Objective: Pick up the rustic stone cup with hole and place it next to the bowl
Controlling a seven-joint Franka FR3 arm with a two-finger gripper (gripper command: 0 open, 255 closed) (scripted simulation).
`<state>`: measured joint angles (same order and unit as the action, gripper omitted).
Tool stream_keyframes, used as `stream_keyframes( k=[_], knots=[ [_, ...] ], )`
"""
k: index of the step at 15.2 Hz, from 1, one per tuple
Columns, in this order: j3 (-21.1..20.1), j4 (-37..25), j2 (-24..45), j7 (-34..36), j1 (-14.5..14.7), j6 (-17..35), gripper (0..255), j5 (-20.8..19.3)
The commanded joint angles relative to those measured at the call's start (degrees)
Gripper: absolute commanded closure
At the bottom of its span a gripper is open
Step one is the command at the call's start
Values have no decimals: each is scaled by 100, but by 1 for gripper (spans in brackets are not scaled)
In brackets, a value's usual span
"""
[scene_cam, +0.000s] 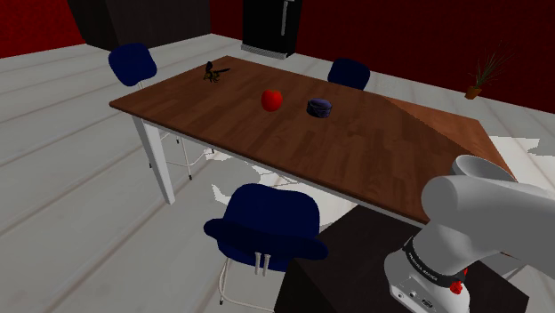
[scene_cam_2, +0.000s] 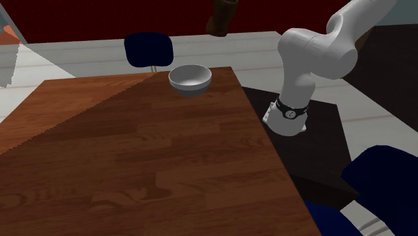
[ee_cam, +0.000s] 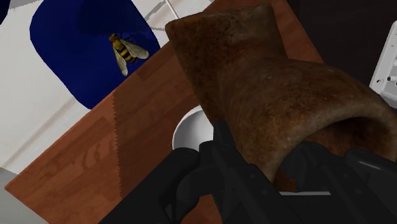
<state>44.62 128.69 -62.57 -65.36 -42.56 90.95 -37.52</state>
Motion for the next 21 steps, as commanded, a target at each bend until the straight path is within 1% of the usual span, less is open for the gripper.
stream_keyframes(
  k=[1,11,21],
  knots=[
    [115,-6,-78,-152,-66,-12,255,-102],
    [505,736,-338,-84,-247,515,255,-482],
    [1000,1374,-492,-25,-406,1059,255,-936]
  ],
)
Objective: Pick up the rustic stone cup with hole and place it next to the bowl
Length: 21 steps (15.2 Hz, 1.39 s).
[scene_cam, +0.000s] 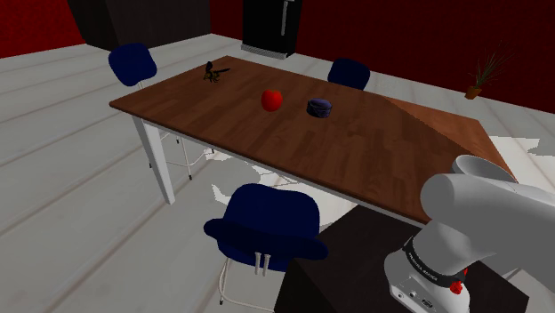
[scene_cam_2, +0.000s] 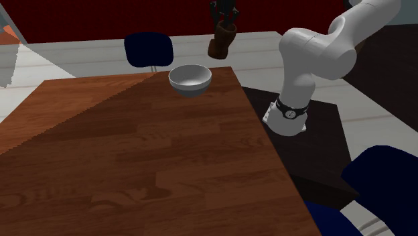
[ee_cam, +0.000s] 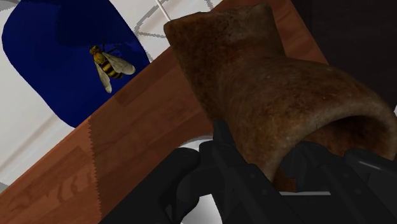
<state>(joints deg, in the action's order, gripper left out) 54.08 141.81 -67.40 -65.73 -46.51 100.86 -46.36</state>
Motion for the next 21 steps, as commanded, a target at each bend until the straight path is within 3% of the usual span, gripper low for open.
stream_keyframes(
  k=[1,21],
  knots=[
    [111,121,-19,18,-25,123,255,-101],
    [1314,950,27,159,-147,1179,255,-1146]
  ],
)
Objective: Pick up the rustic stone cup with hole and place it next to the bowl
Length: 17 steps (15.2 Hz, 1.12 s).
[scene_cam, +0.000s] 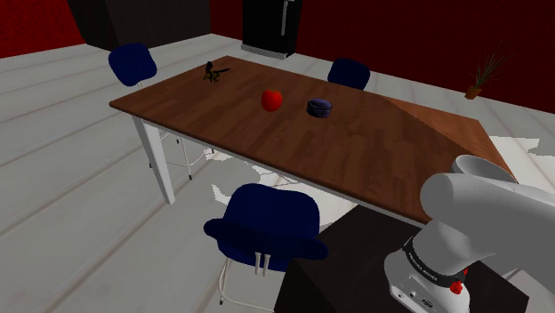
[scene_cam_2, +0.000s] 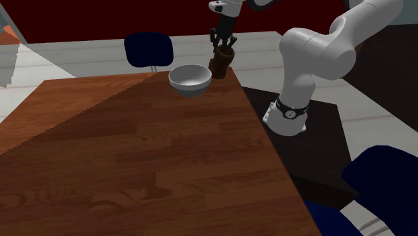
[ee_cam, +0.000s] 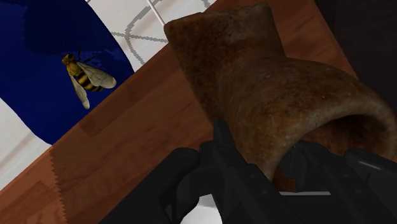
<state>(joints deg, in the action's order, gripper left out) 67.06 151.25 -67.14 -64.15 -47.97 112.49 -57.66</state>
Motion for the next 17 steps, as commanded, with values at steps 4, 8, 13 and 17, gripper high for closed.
stream_keyframes(
  k=[4,8,13,17],
  knots=[
    [16,6,0,1,0,15,255,-16],
    [16,5,0,1,0,15,0,-17],
    [-190,-55,-60,-52,-60,-157,0,147],
    [-721,-275,-197,-181,-173,-629,0,574]
  ],
)
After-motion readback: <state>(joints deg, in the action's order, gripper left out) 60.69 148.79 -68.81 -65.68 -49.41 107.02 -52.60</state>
